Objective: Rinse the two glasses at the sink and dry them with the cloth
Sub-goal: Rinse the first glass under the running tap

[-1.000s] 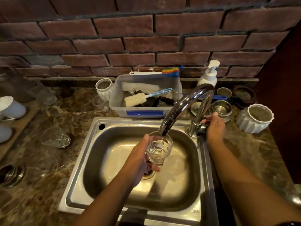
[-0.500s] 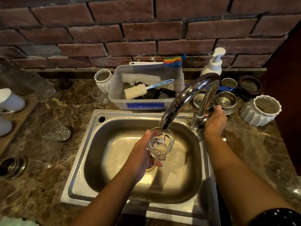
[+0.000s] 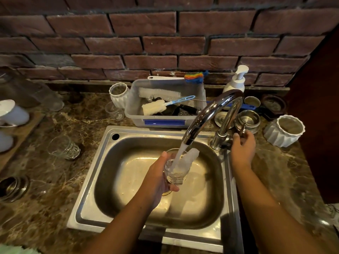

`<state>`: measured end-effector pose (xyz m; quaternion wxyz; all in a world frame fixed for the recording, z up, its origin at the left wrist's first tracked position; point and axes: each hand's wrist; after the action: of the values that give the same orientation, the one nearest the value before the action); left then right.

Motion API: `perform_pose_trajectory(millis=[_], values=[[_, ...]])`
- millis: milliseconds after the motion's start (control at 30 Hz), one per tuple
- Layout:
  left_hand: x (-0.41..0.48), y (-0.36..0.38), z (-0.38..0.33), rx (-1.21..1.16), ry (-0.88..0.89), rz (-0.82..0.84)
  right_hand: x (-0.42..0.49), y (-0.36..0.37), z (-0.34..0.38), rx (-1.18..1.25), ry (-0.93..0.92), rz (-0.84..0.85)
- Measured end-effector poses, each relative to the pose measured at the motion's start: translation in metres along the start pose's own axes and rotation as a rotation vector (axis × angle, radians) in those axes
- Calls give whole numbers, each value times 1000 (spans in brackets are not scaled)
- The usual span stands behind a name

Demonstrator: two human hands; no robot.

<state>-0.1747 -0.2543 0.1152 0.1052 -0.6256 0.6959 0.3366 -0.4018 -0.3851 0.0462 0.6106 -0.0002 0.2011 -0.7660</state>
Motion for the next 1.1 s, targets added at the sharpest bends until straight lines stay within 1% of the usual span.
perform_pose_trajectory(millis=[67,133,233,300,367,433,500,633,700,800,867,933,1033,1100], values=[[-4,0,0,-3,2,-25,-25,-7,9,-48,-55,-23],[-8,0,-2,-2,18,-14,-59,-6,25,-109,-148,36],[-17,2,-4,8,47,18,-119,6,52,-271,-361,263],[-23,4,-6,22,33,12,-149,13,63,-428,-541,461],[-29,6,-9,42,22,26,-164,19,69,-636,-640,694],[-35,7,-13,72,18,38,-166,24,74,-847,-673,865],[-39,8,-18,119,-11,20,-161,27,85,-990,-655,943],[-47,8,-24,196,-63,7,-158,36,122,-1156,-473,1137],[-51,11,-30,177,-65,6,-162,41,130,-1150,-429,1203],[-53,12,-34,212,-72,-8,-165,42,126,-1070,-438,1177],[-49,7,-33,198,-67,13,-165,39,121,-1032,-443,1162],[-48,1,-30,96,-65,69,-162,35,117,-969,-472,1150],[-44,-8,-28,-68,-125,58,-160,29,114,-832,-473,1162],[-39,-9,-23,-183,-172,76,-160,25,111,-721,-433,1167]])
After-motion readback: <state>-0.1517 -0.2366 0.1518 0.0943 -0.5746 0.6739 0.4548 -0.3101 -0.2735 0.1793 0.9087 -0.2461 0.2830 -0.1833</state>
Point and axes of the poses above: each hand's wrist, its own x-axis towards the middle knuckle, its own y-axis out of the palm, z = x × y, and after that the axes turned 15 degrees about z, right-handed
